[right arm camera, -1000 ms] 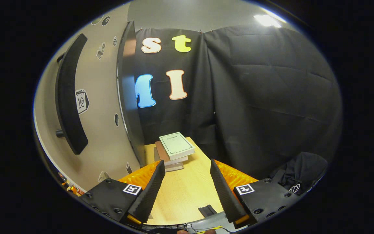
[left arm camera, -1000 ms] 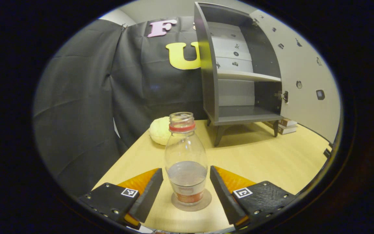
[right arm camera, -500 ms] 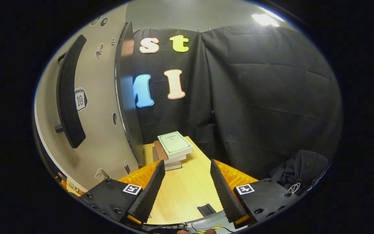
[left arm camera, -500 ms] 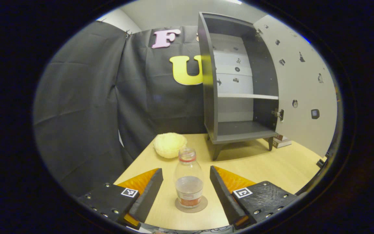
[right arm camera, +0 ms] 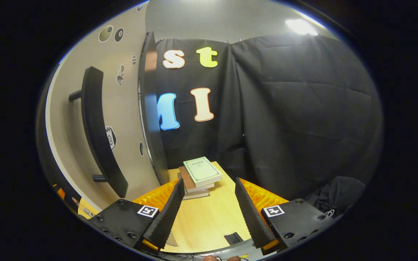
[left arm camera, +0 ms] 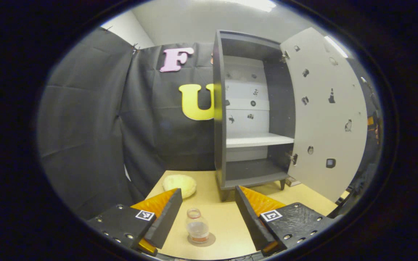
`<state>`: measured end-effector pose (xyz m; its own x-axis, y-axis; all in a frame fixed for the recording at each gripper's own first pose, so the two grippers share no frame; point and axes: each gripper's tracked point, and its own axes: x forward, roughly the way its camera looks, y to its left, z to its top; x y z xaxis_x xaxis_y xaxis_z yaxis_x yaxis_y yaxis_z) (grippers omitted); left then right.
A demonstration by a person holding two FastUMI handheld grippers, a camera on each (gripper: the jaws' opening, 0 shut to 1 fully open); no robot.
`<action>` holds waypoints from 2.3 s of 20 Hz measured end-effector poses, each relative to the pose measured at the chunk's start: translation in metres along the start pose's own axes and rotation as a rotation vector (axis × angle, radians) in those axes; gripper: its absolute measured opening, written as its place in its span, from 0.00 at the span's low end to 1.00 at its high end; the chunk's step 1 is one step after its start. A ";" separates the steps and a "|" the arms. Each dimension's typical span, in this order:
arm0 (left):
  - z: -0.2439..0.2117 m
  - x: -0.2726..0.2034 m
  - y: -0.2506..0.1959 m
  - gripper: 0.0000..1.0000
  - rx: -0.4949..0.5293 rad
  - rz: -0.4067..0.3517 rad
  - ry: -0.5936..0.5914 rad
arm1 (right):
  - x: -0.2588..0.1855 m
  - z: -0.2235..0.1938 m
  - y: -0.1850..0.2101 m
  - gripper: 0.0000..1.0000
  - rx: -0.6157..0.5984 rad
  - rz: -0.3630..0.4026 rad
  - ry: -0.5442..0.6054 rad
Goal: Open the cabinet door with the right hand, grasp the bottle in the cabinet with the left hand and place it on the coaster, then close the cabinet door with the right hand.
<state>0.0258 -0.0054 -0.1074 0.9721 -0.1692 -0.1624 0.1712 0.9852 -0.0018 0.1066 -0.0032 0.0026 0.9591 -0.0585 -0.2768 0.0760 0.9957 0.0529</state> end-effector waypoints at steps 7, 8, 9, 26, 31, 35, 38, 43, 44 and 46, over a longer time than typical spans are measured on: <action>0.072 -0.004 -0.053 0.87 0.002 0.042 -0.061 | 0.000 0.023 0.022 0.87 0.000 0.148 -0.045; 0.080 -0.006 -0.063 0.87 -0.010 0.041 -0.073 | 0.001 0.029 0.023 0.87 0.009 0.172 -0.053; 0.084 -0.010 -0.072 0.87 -0.017 0.036 -0.082 | 0.000 0.032 0.025 0.87 0.014 0.192 -0.057; 0.083 -0.066 -0.100 0.87 -0.026 0.096 -0.073 | -0.034 0.081 0.067 0.90 -0.085 0.317 -0.136; 0.083 -0.065 -0.077 0.87 -0.041 0.105 -0.070 | -0.043 0.075 0.111 0.86 -0.080 0.384 -0.133; 0.076 -0.064 -0.051 0.90 -0.058 0.125 -0.064 | -0.047 0.070 0.151 0.90 -0.088 0.417 -0.127; 0.069 -0.066 -0.026 0.90 -0.077 0.146 -0.059 | -0.049 0.069 0.180 0.90 -0.091 0.446 -0.133; 0.066 -0.066 0.014 0.87 -0.067 0.164 -0.076 | -0.044 0.064 0.230 0.90 -0.094 0.505 -0.130; 0.066 -0.065 0.022 0.87 -0.062 0.171 -0.077 | -0.044 0.063 0.243 0.90 -0.102 0.520 -0.125; 0.068 -0.063 0.036 0.87 -0.055 0.179 -0.087 | -0.047 0.063 0.251 0.86 -0.128 0.549 -0.125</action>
<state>-0.0188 0.0385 -0.0298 0.9968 0.0095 -0.0796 -0.0123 0.9993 -0.0350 0.0981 0.2448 0.0896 0.8741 0.4691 -0.1259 -0.4683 0.8828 0.0383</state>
